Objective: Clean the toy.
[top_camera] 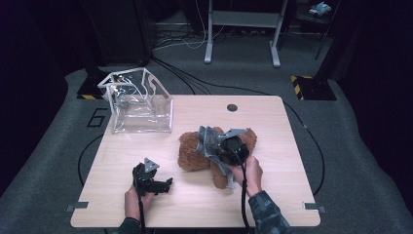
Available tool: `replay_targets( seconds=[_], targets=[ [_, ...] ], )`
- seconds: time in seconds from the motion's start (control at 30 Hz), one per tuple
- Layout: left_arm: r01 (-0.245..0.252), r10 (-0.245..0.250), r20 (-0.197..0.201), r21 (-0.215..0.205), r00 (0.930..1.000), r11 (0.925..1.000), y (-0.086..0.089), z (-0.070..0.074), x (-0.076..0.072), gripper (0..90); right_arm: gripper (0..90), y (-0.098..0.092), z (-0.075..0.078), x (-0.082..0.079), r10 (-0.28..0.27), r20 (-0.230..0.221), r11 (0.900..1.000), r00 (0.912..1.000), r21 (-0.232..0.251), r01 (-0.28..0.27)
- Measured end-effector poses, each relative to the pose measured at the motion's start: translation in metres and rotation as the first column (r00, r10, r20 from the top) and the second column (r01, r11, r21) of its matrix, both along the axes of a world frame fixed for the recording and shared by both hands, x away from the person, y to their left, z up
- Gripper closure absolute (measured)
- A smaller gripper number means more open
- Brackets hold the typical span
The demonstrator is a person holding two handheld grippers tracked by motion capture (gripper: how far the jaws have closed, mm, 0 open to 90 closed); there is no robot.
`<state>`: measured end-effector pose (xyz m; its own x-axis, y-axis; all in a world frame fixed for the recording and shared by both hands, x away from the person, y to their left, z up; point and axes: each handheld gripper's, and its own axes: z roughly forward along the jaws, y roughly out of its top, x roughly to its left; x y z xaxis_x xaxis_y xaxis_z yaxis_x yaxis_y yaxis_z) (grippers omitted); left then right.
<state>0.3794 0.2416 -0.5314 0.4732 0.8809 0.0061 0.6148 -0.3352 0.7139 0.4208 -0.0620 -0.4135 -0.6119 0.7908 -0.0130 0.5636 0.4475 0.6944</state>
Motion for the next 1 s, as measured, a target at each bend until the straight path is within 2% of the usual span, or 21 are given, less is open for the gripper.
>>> replay_targets(
  seconds=[0.03, 0.1, 0.27, 0.3, 0.6, 0.77, 0.87, 1.0],
  targets=[
    [0.000, 0.000, 0.000, 0.000, 1.0000, 1.0000, 0.000, 0.000, 0.000, 0.0, 76.6, 0.002, -0.002, 0.000, -0.015, -0.007, 1.000, 0.9999, -0.004, 0.015],
    [0.000, 0.000, 0.000, 0.000, 1.0000, 1.0000, 0.000, 0.000, 0.000, 0.0, 76.6, -0.002, -0.005, 0.002, -0.010, -0.010, 1.000, 0.9999, 0.005, 0.010],
    [0.000, 0.000, 0.000, 0.000, 1.0000, 1.0000, 0.000, 0.000, 0.000, 0.0, 76.6, -0.012, -0.004, -0.001, -0.037, -0.029, 0.999, 0.9989, 0.012, 0.037],
    [0.001, -0.001, 0.000, 0.000, 1.0000, 1.0000, 0.000, 0.000, 0.000, 0.0, 76.6, -0.017, -0.004, -0.001, -0.027, -0.023, 1.000, 0.9994, 0.007, 0.028],
    [0.000, 0.000, 0.000, 0.000, 1.0000, 1.0000, 0.000, 0.000, 0.000, 0.0, 76.5, -0.046, -0.010, -0.010, -0.072, -0.043, 0.997, 0.9965, 0.017, 0.073],
    [0.000, 0.000, 0.000, 0.000, 1.0000, 1.0000, 0.000, 0.000, 0.000, 0.0, 76.5, -0.063, -0.014, -0.015, -0.116, -0.057, 0.993, 0.9916, 0.025, 0.117],
    [0.000, 0.000, 0.000, -0.001, 1.0000, 1.0000, 0.000, 0.000, 0.000, 0.0, 76.5, -0.074, -0.018, -0.018, -0.130, -0.061, 0.991, 0.9897, 0.011, 0.131],
    [-0.001, 0.001, 0.000, -0.001, 1.0000, 1.0000, 0.000, 0.000, 0.000, 0.0, 76.3, -0.085, -0.027, -0.020, -0.169, -0.094, 0.985, 0.9811, -0.006, 0.170]
  ],
)
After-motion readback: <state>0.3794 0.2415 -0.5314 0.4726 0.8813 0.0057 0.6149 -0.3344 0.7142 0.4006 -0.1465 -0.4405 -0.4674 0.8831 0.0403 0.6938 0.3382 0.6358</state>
